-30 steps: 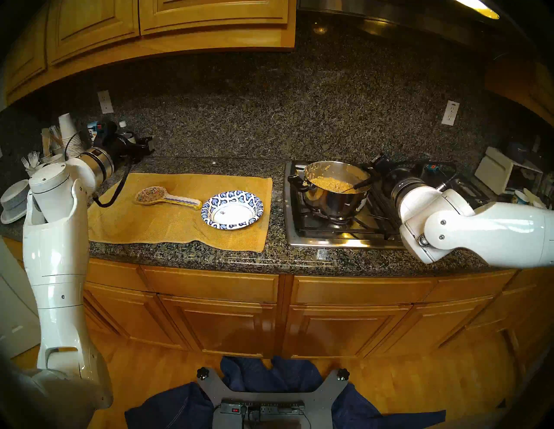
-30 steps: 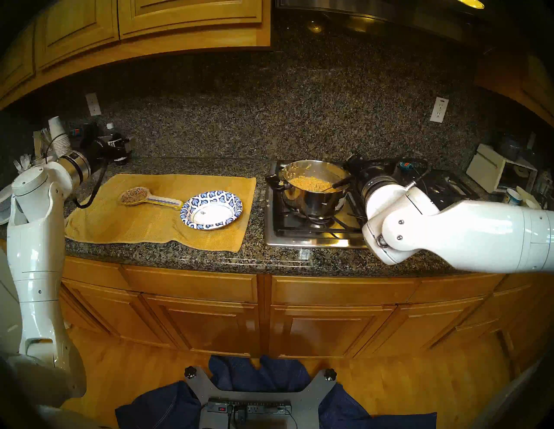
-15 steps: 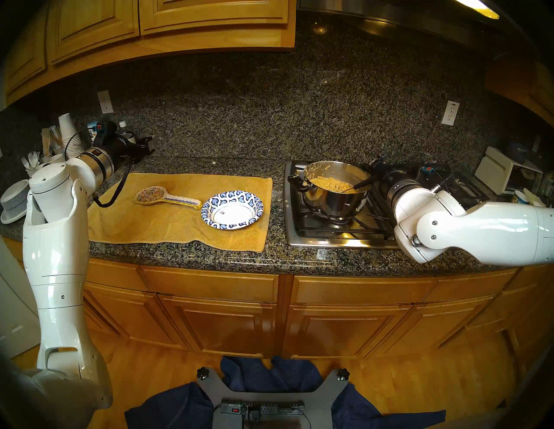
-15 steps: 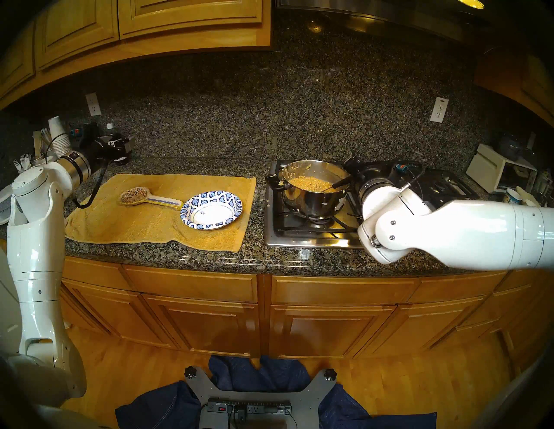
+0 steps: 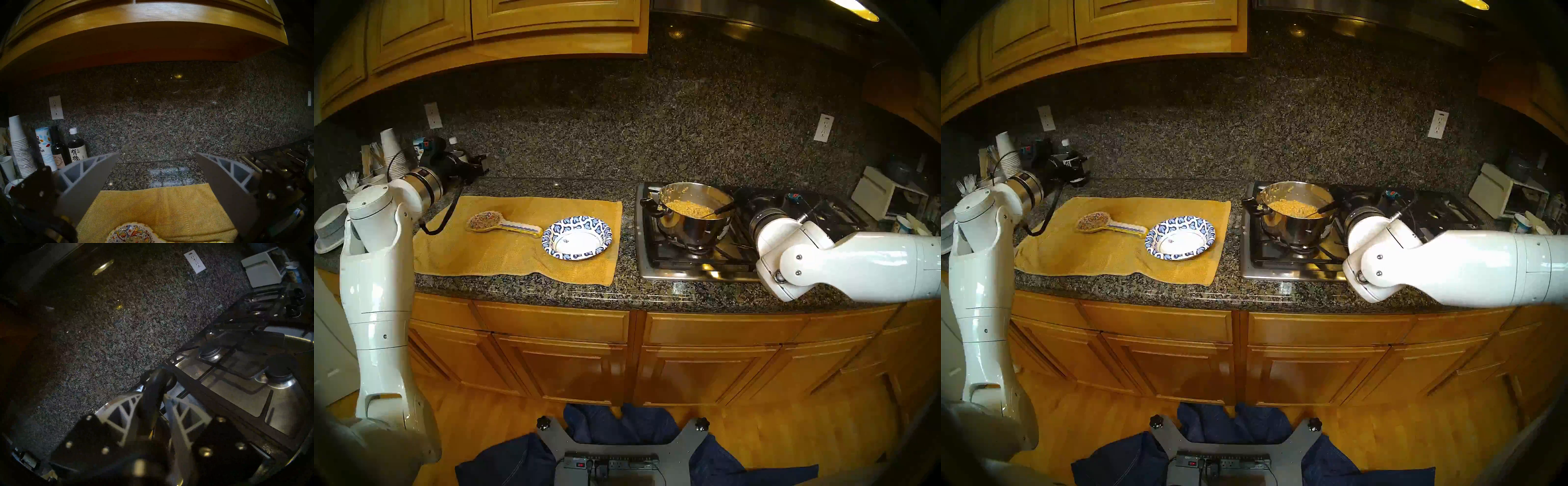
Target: Scoop oatmeal into bowl
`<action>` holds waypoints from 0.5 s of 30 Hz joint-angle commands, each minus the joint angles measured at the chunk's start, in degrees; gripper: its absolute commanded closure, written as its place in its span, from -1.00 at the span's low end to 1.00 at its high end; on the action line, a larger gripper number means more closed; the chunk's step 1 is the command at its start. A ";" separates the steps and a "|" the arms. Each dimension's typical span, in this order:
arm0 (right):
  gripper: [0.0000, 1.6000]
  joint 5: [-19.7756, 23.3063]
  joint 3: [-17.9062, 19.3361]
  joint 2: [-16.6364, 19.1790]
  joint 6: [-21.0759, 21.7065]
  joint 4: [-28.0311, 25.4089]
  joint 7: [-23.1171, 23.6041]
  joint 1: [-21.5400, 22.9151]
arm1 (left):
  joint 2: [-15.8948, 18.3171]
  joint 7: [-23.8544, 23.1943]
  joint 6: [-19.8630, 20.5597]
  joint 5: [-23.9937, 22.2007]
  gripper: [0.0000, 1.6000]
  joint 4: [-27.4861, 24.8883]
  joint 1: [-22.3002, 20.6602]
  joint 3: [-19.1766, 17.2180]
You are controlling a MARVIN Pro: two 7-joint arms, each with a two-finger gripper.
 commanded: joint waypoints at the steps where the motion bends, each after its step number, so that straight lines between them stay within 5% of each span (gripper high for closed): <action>1: 0.78 -0.83 0.26 0.47 -0.57 0.25 0.45 0.57 | 0.43 -0.10 -0.95 -0.26 -1.00 -1.63 -1.81 -0.27; 2: 0.78 -0.83 0.26 0.47 -0.57 0.25 0.45 0.57 | 0.43 -0.10 -0.95 -0.26 -1.00 -1.63 -1.81 -0.27; 3: 1.00 -0.87 0.16 0.45 -0.80 0.31 0.59 0.52 | 0.44 -0.09 -0.95 -0.27 -1.00 -1.63 -1.80 -0.27; 9: 1.00 -1.50 0.09 0.44 -1.79 0.56 1.25 0.60 | 0.46 -0.07 -0.95 -0.30 -1.00 -1.63 -1.79 -0.26; 15: 1.00 -11.43 -2.62 -1.48 -0.71 2.25 1.03 3.93 | 0.51 -0.03 -0.79 -0.33 -1.00 -1.61 -1.74 -0.24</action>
